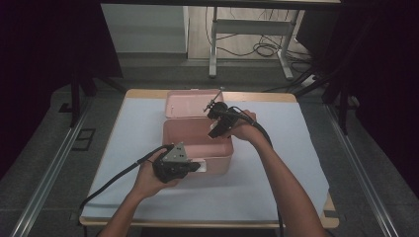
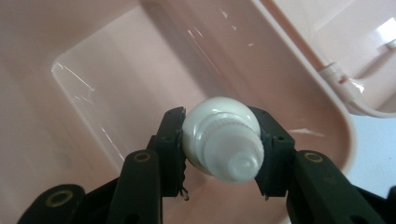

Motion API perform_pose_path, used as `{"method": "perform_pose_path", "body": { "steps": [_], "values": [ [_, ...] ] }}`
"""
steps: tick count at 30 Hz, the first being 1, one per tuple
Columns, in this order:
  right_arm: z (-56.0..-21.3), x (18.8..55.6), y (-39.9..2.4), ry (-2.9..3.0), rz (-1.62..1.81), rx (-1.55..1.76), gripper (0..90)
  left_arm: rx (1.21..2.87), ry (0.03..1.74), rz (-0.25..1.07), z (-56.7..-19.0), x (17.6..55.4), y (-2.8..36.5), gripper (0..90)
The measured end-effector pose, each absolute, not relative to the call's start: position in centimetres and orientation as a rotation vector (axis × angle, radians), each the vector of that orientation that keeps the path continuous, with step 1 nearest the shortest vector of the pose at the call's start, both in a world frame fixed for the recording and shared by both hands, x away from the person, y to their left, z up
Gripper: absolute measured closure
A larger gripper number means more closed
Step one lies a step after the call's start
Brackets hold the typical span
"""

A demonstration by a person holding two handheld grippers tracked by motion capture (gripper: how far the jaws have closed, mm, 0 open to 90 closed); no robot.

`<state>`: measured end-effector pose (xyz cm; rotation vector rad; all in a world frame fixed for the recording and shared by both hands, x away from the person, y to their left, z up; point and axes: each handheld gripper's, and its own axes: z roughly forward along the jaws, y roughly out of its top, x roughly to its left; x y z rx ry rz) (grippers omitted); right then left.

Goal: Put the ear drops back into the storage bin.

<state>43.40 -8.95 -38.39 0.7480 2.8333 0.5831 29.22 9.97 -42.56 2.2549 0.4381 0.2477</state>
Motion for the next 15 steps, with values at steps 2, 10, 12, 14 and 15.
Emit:
{"method": "perform_pose_path", "body": {
  "steps": [2,10,12,14,15],
  "values": [
    [-38.8,43.5,-8.7,2.836,0.565,0.75,59.7,2.25,0.444,0.244,-42.6,29.2,9.9,90.0],
    [-40.0,43.8,-8.2,2.849,0.508,0.756,59.6,2.25,0.441,0.245,-42.6,29.2,10.0,90.0],
    [-40.1,43.9,-8.2,2.85,0.507,0.742,59.6,2.249,0.441,0.245,-42.6,29.2,10.0,90.0],
    [-40.3,44.0,-8.0,2.857,0.498,0.734,59.6,2.249,0.441,0.246,-42.6,29.2,10.0,90.0],
    [-40.4,44.0,-8.0,2.857,0.495,0.738,59.6,2.249,0.441,0.246,-42.6,29.2,10.0,90.0]
  ]
}}
